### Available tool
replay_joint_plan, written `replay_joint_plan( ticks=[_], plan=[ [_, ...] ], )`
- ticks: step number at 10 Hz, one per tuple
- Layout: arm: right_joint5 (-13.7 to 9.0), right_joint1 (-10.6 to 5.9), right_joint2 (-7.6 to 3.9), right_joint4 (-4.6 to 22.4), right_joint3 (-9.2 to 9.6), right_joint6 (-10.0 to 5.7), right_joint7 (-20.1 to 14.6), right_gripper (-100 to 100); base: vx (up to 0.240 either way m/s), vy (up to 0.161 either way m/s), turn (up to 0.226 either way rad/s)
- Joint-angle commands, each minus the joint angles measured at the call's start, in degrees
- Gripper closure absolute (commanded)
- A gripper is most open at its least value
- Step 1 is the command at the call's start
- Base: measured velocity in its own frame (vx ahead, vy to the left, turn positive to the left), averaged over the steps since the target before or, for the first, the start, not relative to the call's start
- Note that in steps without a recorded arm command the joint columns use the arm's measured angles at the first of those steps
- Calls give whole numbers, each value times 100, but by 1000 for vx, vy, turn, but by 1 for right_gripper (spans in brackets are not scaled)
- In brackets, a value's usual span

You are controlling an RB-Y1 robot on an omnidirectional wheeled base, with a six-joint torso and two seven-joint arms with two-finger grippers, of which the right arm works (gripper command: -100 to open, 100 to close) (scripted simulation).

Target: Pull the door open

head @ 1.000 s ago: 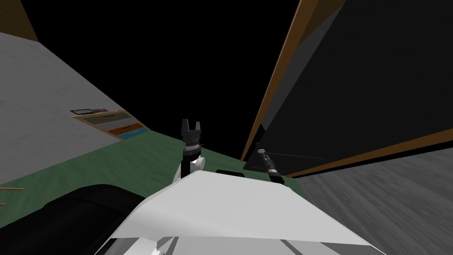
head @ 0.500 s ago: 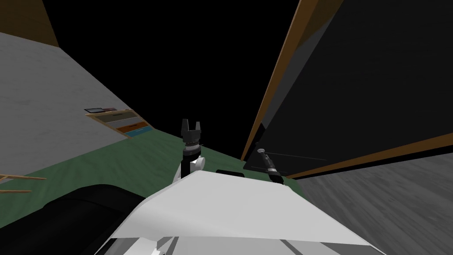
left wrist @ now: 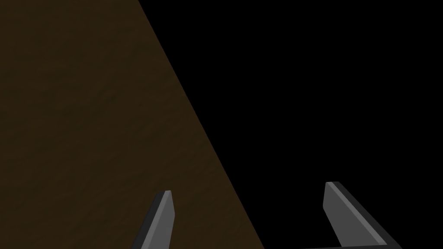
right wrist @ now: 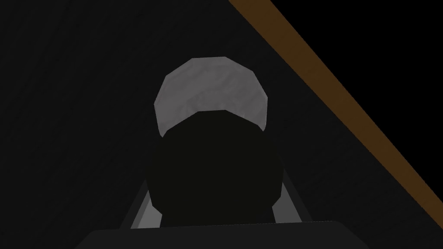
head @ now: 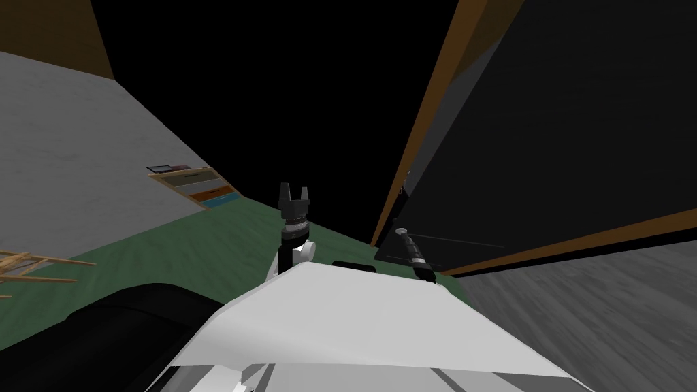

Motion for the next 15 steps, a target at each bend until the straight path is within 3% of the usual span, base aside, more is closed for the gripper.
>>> replay_joint_plan(
  ticks=[1,10,12,15],
  plan=[
    [-91,-34,53,51,105,-10,-282,100,-34,-23,50],
    [-585,-125,30,88,350,58,-1440,100,-40,-24,54],
    [-791,-163,21,104,453,86,-1813,100,-42,-24,67],
    [-894,-182,16,112,504,100,-2149,100,-35,-21,46]
  ],
)
